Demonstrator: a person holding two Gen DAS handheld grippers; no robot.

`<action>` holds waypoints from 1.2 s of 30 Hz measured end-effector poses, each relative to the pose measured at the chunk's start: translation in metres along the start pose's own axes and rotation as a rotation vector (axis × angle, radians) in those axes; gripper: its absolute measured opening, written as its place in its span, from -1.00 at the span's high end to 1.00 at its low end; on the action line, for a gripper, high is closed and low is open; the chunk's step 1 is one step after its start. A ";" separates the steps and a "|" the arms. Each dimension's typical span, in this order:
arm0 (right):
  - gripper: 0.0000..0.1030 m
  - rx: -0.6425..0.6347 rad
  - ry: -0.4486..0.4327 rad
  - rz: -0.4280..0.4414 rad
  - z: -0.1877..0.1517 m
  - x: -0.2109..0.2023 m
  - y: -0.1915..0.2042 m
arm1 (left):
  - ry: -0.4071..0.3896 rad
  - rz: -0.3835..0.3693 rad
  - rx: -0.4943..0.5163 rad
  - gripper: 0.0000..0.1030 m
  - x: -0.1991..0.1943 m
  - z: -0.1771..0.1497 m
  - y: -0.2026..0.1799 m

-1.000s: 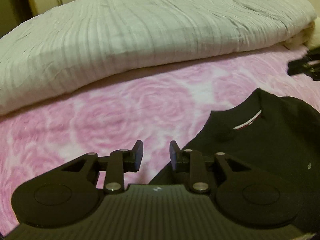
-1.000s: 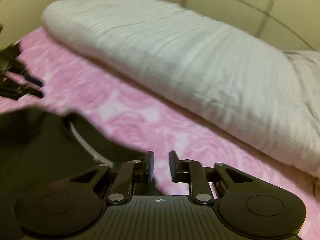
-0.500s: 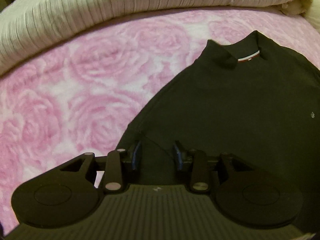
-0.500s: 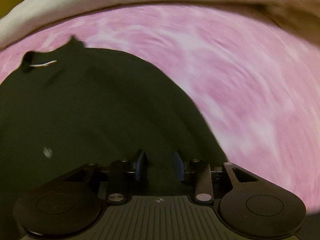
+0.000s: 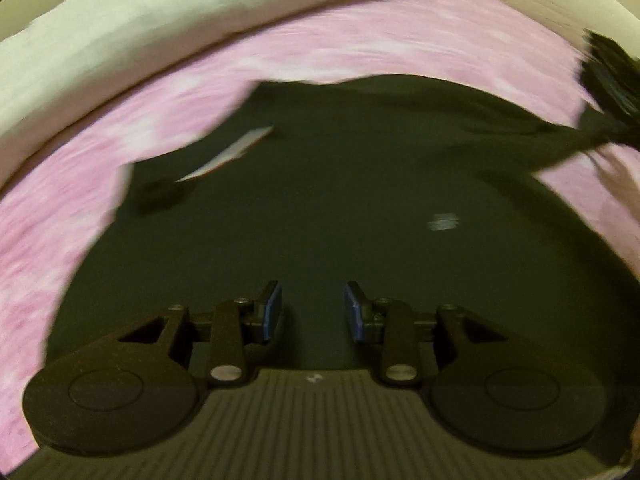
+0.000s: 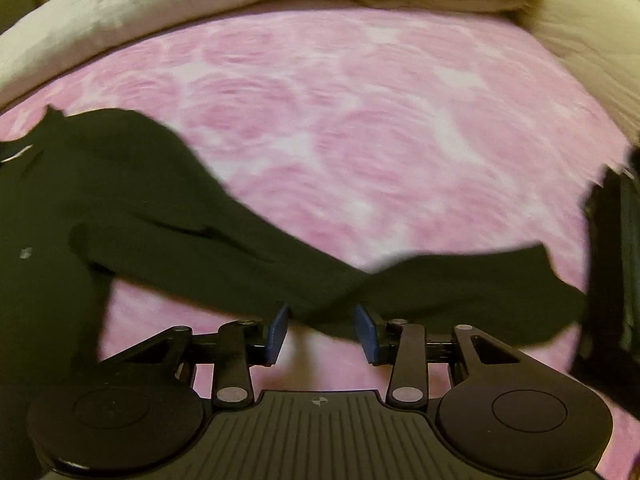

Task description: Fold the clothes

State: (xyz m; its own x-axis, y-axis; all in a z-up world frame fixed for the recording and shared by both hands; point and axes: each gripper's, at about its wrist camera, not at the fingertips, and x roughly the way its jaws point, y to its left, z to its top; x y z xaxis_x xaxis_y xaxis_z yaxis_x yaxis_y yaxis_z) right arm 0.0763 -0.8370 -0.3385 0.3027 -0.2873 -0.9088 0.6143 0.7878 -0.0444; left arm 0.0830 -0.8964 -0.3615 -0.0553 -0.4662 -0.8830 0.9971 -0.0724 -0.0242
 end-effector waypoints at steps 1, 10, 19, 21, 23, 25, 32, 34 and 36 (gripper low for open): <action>0.20 0.015 0.003 -0.025 -0.003 -0.003 -0.010 | -0.008 -0.022 0.028 0.41 0.004 0.006 -0.018; 0.10 -0.267 -0.069 0.023 0.013 -0.004 -0.023 | -0.100 -0.168 0.271 0.37 0.033 0.066 -0.157; 0.07 -0.422 0.015 -0.122 0.029 0.021 -0.083 | -0.098 -0.196 0.442 0.32 0.075 0.097 -0.239; 0.06 -0.487 0.031 -0.144 0.031 0.027 -0.094 | -0.081 -0.184 0.478 0.32 0.086 0.098 -0.250; 0.06 -0.634 0.048 -0.172 0.030 0.035 -0.094 | -0.060 -0.181 0.500 0.32 0.094 0.094 -0.252; 0.06 -0.734 0.074 -0.158 0.029 0.046 -0.094 | -0.039 -0.178 0.520 0.32 0.101 0.090 -0.255; -0.30 -0.700 0.130 -0.056 0.049 0.068 -0.114 | -0.026 -0.188 0.516 0.30 0.111 0.083 -0.250; -0.27 -0.635 0.157 -0.029 0.056 0.068 -0.122 | -0.026 -0.193 0.504 0.30 0.112 0.083 -0.249; 0.75 -0.575 0.171 0.056 0.057 0.060 -0.126 | -0.028 -0.195 0.502 0.29 0.109 0.085 -0.248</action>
State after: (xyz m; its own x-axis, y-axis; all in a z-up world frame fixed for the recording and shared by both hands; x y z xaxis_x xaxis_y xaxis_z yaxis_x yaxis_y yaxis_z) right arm 0.0589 -0.9845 -0.3642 0.1723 -0.1829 -0.9679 0.0935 0.9812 -0.1687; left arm -0.1749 -1.0037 -0.4121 -0.2455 -0.4250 -0.8713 0.8208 -0.5694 0.0464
